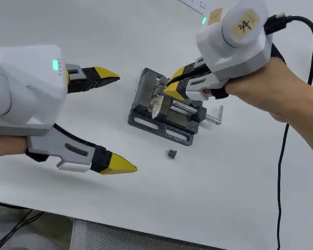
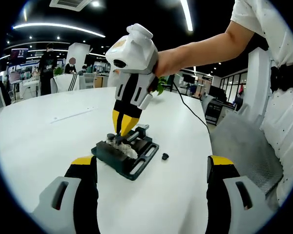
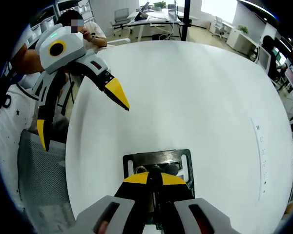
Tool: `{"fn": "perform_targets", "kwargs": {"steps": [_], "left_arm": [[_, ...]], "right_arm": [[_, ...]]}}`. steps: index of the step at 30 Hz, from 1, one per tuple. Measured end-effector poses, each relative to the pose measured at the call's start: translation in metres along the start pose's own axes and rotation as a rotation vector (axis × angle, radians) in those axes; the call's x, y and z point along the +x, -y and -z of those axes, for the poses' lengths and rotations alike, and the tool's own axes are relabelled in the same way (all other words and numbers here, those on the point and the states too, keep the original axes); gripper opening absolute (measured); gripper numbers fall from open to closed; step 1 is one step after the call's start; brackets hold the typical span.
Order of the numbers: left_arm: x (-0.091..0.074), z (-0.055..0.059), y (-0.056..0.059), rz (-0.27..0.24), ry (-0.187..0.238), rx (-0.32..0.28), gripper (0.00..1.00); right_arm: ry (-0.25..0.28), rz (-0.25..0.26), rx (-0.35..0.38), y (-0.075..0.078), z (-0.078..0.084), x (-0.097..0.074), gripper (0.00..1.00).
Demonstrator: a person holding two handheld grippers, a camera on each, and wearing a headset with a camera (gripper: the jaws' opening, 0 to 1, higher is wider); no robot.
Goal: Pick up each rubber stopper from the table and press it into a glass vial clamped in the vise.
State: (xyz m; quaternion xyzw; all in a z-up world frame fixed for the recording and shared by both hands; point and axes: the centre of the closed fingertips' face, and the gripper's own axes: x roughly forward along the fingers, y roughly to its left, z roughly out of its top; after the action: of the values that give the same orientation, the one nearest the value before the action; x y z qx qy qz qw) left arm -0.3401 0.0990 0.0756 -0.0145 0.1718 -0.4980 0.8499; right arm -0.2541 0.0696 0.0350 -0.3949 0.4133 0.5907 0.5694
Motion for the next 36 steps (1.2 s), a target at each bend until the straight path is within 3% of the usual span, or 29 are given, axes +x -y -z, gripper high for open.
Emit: {"fn": "perform_targets", "kwargs": {"steps": [17, 27, 33, 36], "left_arm": [[-0.0005, 0.0001, -0.0013, 0.0, 0.004, -0.013, 0.9], [-0.0007, -0.0006, -0.0036, -0.004, 0.006, -0.011, 0.9], [-0.0003, 0.0, -0.0034, -0.003, 0.004, -0.012, 0.9], [0.0002, 0.0002, -0.0034, -0.002, 0.004, -0.014, 0.89]], "right_arm": [[-0.008, -0.006, -0.001, 0.0009, 0.0022, 0.0046, 0.01], [-0.012, -0.04, 0.027, 0.0029, 0.0035, 0.0054, 0.0], [-0.018, -0.022, 0.008, 0.0024, 0.003, 0.0062, 0.0], [-0.044, -0.008, -0.057, 0.0026, 0.0027, 0.006, 0.0]]}}
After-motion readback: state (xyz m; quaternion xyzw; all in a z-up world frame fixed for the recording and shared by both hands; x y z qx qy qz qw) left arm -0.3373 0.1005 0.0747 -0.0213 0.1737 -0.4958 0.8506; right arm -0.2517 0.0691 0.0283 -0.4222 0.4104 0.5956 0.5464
